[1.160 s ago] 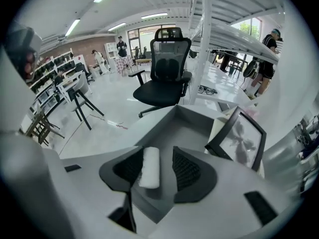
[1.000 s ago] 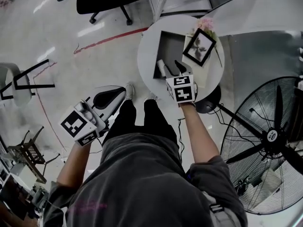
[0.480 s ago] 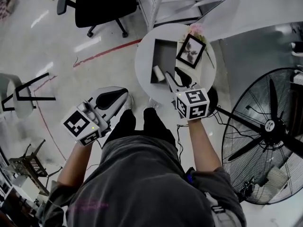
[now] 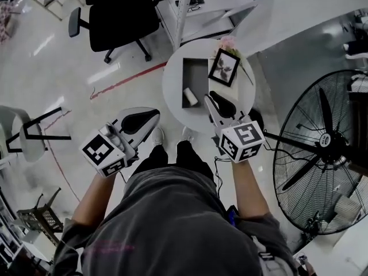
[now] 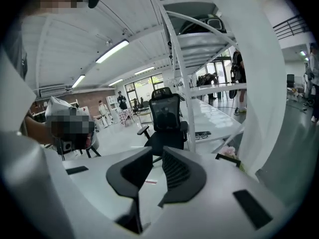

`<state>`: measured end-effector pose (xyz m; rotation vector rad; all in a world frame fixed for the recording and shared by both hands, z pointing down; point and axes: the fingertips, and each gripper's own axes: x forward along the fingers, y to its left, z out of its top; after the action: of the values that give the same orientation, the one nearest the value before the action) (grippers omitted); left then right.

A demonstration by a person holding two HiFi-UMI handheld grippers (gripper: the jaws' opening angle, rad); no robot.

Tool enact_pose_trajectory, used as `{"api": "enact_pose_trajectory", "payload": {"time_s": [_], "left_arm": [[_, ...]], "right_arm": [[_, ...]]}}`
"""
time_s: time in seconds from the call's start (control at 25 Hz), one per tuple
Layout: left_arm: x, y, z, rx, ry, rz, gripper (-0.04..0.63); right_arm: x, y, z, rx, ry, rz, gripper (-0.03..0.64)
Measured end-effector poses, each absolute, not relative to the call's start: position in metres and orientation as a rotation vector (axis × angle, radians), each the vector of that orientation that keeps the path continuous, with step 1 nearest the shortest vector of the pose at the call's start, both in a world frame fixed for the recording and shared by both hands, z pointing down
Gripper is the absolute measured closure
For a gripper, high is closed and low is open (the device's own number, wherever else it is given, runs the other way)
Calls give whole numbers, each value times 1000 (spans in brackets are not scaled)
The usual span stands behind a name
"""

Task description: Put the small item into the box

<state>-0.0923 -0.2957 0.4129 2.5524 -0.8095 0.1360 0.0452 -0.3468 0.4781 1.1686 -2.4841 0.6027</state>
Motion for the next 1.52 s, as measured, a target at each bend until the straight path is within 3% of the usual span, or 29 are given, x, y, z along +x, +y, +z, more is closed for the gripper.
{"api": "enact_pose_trajectory", "payload": {"time_s": [0.52, 1.52], "left_arm": [[-91, -293, 381, 2652, -712, 119, 577], [-73, -287, 360, 2715, -655, 93, 578]], "right_arm": [[43, -325, 413, 1318, -2561, 522, 583], [41, -301, 368, 1345, -2660, 489, 595]]}}
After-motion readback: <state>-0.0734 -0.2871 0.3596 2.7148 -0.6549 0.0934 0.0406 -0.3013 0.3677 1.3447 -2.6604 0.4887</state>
